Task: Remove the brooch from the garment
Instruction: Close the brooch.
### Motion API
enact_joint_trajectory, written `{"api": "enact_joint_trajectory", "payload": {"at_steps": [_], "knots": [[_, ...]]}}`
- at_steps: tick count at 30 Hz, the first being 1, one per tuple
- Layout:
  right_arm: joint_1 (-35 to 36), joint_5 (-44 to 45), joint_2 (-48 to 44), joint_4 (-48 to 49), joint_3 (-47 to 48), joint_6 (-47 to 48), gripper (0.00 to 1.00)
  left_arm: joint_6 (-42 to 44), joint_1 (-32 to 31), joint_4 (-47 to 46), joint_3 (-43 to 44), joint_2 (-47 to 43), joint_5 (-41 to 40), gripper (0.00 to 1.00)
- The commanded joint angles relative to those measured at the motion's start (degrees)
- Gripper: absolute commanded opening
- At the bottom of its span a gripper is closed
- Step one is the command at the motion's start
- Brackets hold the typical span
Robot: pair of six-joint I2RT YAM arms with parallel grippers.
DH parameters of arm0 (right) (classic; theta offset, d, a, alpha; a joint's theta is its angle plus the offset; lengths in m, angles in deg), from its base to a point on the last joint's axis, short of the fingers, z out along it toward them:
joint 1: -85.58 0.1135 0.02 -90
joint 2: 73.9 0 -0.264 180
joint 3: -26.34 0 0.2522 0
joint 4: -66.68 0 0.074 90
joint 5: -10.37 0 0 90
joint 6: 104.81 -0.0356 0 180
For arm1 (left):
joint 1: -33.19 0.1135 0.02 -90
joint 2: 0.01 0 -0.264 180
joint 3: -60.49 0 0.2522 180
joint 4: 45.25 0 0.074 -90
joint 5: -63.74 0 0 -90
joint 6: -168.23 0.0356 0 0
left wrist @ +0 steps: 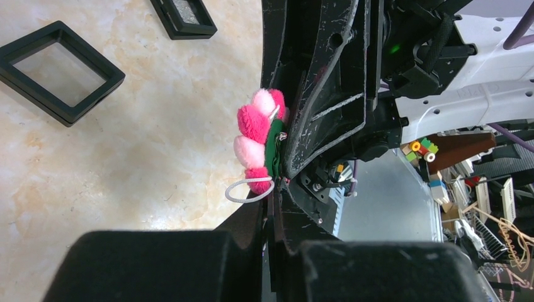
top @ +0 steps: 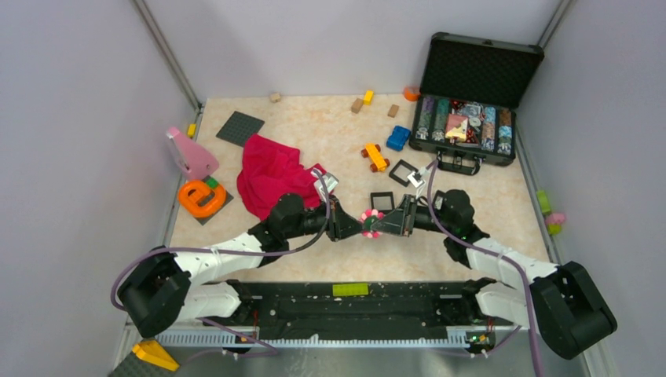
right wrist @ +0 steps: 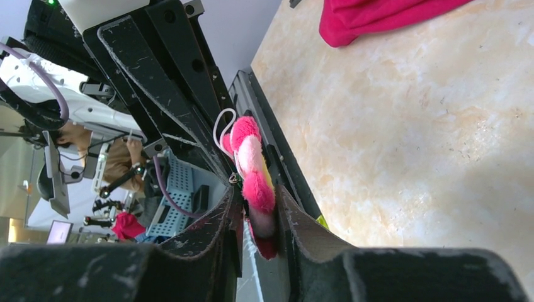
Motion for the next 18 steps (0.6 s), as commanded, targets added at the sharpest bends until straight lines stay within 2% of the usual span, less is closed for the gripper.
{"api": "enact_joint_trajectory", "payload": {"at_steps": [1,5,9,18], "knots": [[-0.77,6.08,1.70,-4.97,2.15,3.38,0.24,-0.25,-1.58,-8.94,4.16,-1.85,7.42,0.00],[-0.75,8.29,1.57,-11.17,3.86,5.92,0.26,0.33,-1.61,-8.02,4.00,-2.69,6.66,0.00],[-0.73,8.64,1.36,-11.31,3.70,6.11,0.22,0.88,-1.61,-6.96,3.94,-3.21,6.12,0.00],[-0.77,8.92,-0.62,-13.70,3.71,7.55,0.31,1.76,-1.65,-4.08,4.02,-3.28,4.37,0.00]]}}
